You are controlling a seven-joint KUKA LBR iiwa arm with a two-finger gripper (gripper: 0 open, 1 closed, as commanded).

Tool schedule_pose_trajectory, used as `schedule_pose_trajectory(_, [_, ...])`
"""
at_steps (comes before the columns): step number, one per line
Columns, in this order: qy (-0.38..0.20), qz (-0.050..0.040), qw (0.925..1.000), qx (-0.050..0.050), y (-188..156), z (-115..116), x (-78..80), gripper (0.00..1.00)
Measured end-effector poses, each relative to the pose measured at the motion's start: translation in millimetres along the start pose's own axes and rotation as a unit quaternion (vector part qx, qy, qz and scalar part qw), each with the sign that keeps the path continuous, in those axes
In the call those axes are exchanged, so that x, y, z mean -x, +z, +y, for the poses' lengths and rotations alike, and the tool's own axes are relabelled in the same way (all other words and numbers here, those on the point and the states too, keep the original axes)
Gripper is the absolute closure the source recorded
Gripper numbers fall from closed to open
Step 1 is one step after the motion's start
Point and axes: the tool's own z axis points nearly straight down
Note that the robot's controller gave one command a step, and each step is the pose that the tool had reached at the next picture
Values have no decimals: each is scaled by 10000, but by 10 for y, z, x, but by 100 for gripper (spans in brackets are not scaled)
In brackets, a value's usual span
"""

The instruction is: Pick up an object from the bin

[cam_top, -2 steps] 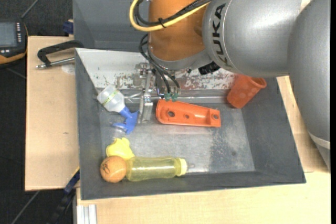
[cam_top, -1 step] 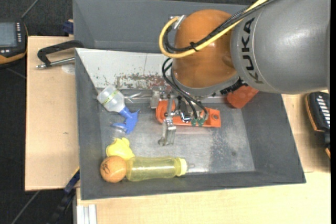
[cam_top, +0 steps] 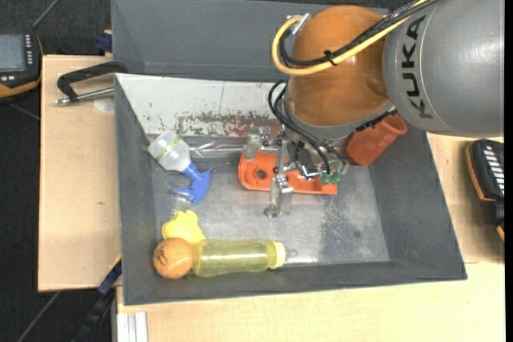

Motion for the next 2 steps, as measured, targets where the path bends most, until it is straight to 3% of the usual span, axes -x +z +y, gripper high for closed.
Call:
schedule_pose_trajectory(1, [-261, -11, 9997, 0, 391, -315, 6, 0])
schedule_pose_trajectory(2, [122, 3, 9999, 4, 700, -598, -125, 0])
